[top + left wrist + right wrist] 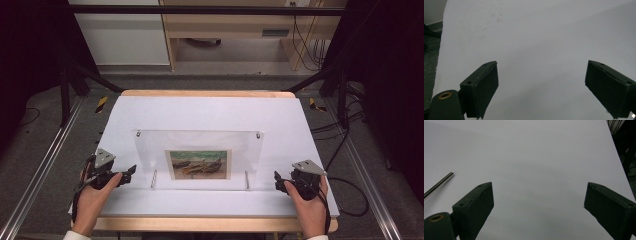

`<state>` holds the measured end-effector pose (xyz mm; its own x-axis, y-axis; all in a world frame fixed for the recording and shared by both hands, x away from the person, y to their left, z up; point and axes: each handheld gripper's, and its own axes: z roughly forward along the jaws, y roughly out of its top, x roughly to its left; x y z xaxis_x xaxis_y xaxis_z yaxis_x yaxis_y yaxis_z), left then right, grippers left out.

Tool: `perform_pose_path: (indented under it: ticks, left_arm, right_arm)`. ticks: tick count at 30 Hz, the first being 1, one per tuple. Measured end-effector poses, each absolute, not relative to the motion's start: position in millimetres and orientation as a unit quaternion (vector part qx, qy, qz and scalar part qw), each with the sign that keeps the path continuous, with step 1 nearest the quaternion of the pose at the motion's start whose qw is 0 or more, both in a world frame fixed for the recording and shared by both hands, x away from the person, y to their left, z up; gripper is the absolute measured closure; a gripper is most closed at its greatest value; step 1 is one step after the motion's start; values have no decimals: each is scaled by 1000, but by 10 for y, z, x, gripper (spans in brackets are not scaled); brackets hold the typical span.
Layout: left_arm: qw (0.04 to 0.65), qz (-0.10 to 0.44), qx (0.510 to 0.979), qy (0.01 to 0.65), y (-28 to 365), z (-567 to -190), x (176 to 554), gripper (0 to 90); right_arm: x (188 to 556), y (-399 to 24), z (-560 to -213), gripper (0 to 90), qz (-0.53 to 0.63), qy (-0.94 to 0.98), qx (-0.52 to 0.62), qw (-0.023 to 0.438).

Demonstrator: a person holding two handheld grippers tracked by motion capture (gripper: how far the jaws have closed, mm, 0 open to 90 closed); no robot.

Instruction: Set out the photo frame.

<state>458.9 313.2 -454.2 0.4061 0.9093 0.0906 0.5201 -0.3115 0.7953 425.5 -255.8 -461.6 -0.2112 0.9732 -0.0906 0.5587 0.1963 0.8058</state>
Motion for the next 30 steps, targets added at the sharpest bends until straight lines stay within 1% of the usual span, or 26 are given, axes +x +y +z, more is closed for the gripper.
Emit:
perform_pose_path:
  ticks: [10,30]
  left_arm:
    - [350,274,758,477,3100,-4564,4718,110]
    - [356,269,749,489,3106,-4611,4908,108]
  right_arm:
    - [4396,-2597,-4627,95,321,704,546,321]
    - [4650,-2525,-4653,98,311,703,554,320]
